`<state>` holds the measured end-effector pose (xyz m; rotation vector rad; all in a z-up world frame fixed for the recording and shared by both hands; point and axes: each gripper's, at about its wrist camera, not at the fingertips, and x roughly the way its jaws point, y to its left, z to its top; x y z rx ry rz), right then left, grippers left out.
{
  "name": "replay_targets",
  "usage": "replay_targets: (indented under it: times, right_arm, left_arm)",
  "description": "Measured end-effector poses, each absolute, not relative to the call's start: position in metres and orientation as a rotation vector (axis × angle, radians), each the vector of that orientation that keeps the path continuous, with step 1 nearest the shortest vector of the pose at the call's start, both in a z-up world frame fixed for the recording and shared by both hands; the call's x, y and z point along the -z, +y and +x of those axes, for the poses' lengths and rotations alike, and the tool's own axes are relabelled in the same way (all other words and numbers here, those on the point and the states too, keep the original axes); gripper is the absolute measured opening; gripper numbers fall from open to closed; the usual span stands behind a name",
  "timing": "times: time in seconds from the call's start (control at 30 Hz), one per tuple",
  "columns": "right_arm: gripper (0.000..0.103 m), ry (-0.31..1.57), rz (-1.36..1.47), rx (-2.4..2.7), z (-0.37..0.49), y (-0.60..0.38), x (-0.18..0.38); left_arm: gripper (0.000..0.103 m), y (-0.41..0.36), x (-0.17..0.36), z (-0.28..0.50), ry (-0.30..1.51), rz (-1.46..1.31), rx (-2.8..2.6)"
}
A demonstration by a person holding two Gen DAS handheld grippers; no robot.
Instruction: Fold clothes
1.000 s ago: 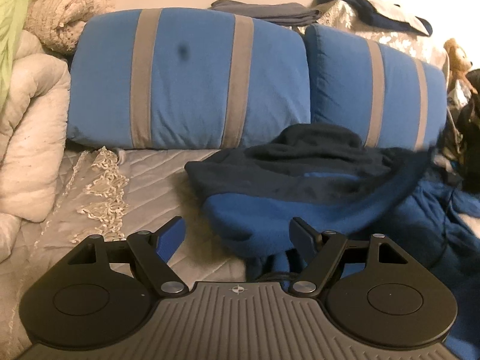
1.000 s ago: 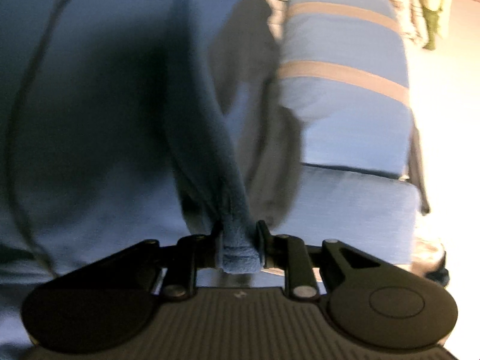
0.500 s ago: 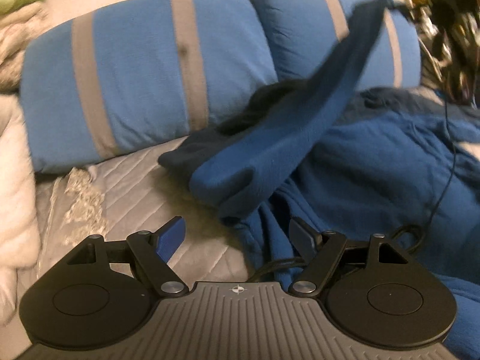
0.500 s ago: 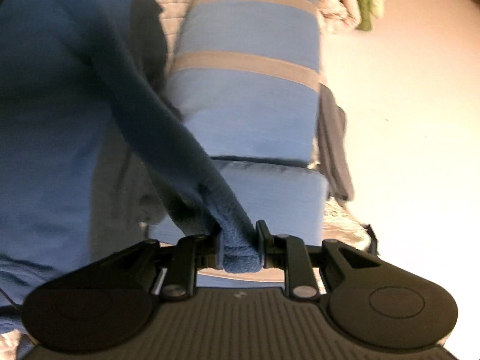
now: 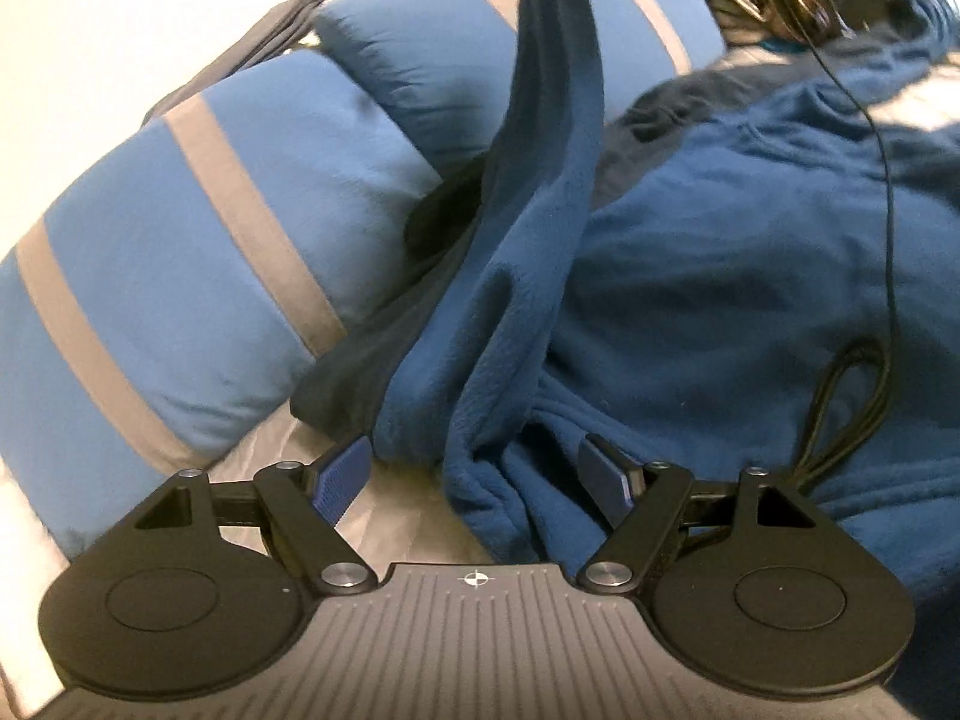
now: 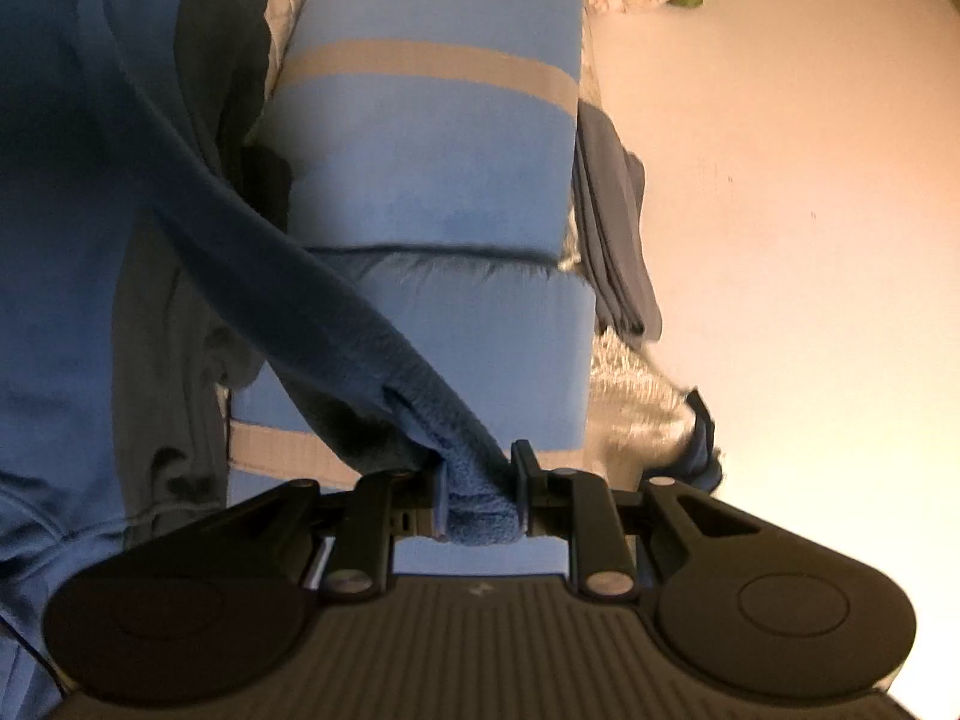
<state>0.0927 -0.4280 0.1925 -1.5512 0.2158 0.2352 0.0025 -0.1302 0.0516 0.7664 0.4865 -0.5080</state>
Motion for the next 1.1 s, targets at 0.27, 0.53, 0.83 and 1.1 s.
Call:
replay_targets:
  times: [0.27,0.53,0.83,1.1]
  right_arm:
    - [0.021,0.261,-1.504,-0.21,0.104,-0.443,-0.187]
    - [0.021,0.321,-1.459,-0.226,0.102,-0.462,-0.174]
    - [0.021,0.434,-1.362,-0.308,0.071,-0.492,-0.122]
    - [0.021,0.494,-1.294,-0.405,0.022,-0.502,-0.077]
  left_arm:
    - [0.046,-0.163,-0.027,0.026,0.536,0.946,0.509]
    - [0.014,-0.173,0.003,0.034,0.518,1.18,0.388]
    - [0.013,-0.143,-0.005,0.039,0.503,1.13,0.297]
    - [0.013,-0.135,0.006,0.033,0.527,1.128,0.329]
